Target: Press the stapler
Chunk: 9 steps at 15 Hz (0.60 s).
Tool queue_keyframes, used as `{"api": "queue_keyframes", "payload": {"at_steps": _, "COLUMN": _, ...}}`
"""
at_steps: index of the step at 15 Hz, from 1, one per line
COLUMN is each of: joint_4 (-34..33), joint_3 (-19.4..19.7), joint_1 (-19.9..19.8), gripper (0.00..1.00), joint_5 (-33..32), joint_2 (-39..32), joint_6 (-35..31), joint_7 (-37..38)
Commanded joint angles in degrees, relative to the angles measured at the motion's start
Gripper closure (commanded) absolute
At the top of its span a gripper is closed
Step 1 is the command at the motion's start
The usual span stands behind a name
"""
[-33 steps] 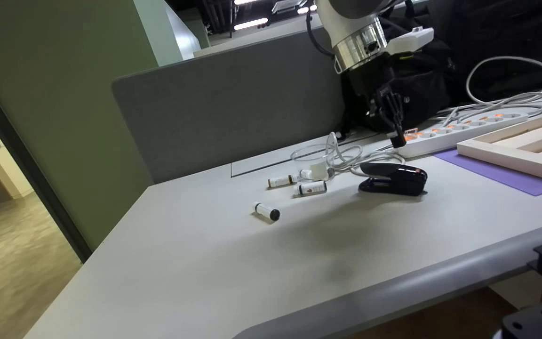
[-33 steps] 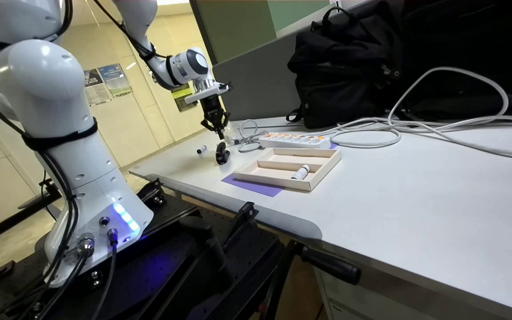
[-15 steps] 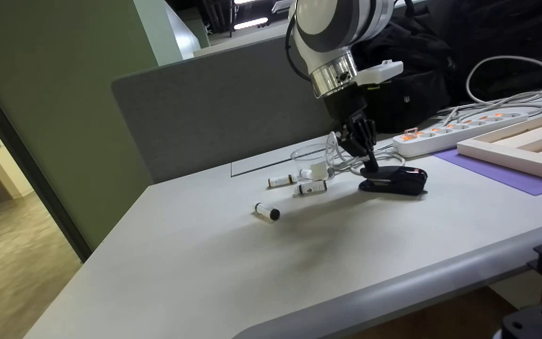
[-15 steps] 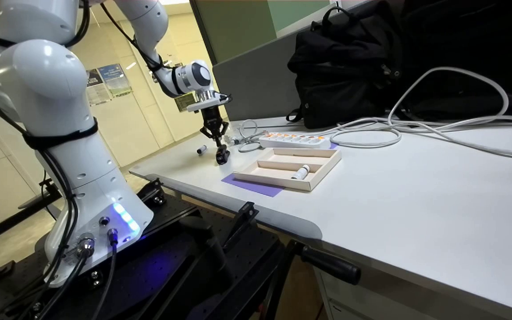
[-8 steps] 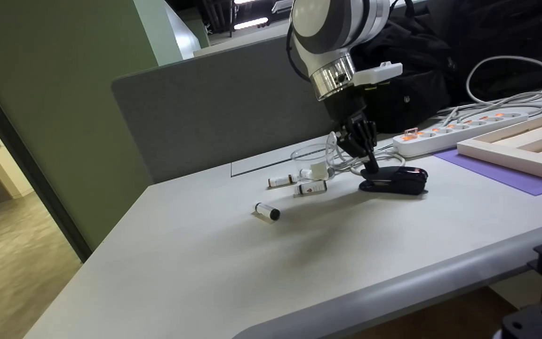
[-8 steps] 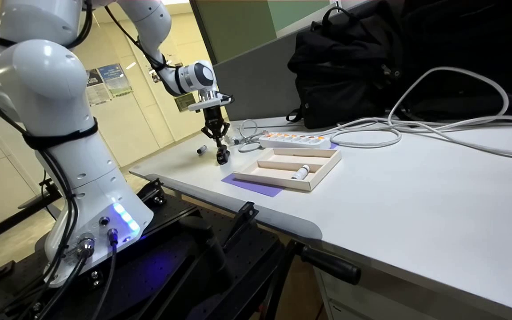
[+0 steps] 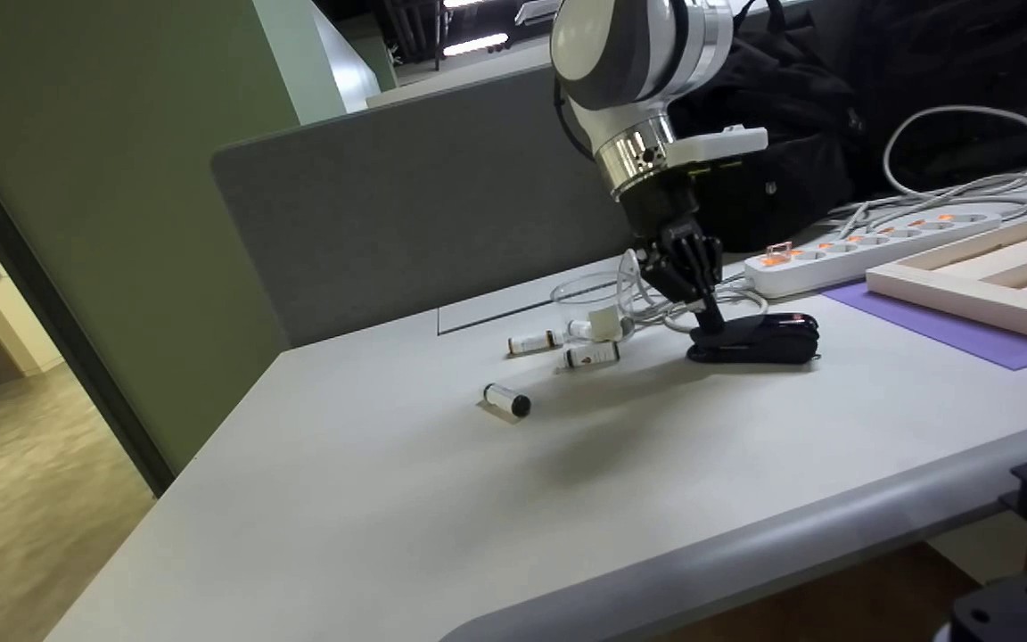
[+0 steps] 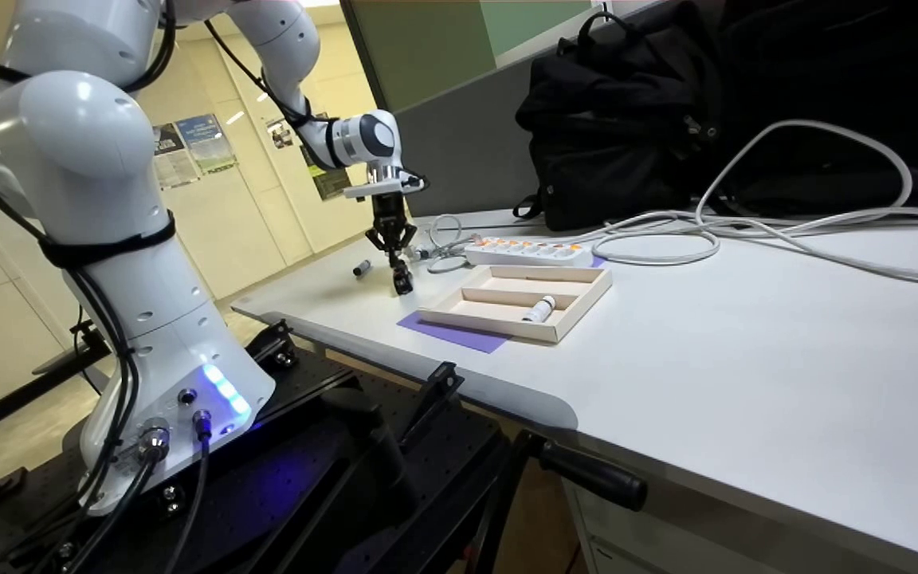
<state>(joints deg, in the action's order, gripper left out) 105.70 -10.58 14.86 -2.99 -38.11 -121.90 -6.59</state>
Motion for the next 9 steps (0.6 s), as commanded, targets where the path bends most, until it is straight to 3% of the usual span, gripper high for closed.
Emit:
{"api": "queue_keyframes", "payload": {"at_steps": 1, "joint_4": -2.23, "joint_3": -0.27, "joint_1": -1.27, "gripper": 1.0, "joint_5": 1.47, "joint_2": -1.02, "joint_6": 3.06, "joint_7": 0.02}}
{"api": "queue_keyframes", "payload": {"at_steps": 5, "joint_4": -4.19, "joint_3": -0.95, "joint_1": -2.85, "gripper": 1.0, "joint_5": 3.73, "joint_2": 5.19, "joint_6": 8.23, "joint_7": -0.96}}
{"api": "queue_keyframes", "payload": {"at_steps": 6, "joint_4": -4.42, "joint_3": -0.99, "joint_1": -3.32, "gripper": 0.91, "joint_5": 4.02, "joint_2": 6.73, "joint_6": 10.18, "joint_7": -1.63}}
{"api": "queue_keyframes", "payload": {"at_steps": 7, "joint_4": -4.76, "joint_3": -0.83, "joint_1": -3.6, "gripper": 0.73, "joint_5": 4.21, "joint_2": 7.99, "joint_6": 12.04, "joint_7": -2.07}}
{"api": "queue_keyframes", "payload": {"at_steps": 9, "joint_4": -4.71, "joint_3": 0.22, "joint_1": -3.92, "gripper": 0.6, "joint_5": 3.28, "joint_2": 10.98, "joint_6": 17.35, "joint_7": -1.64}}
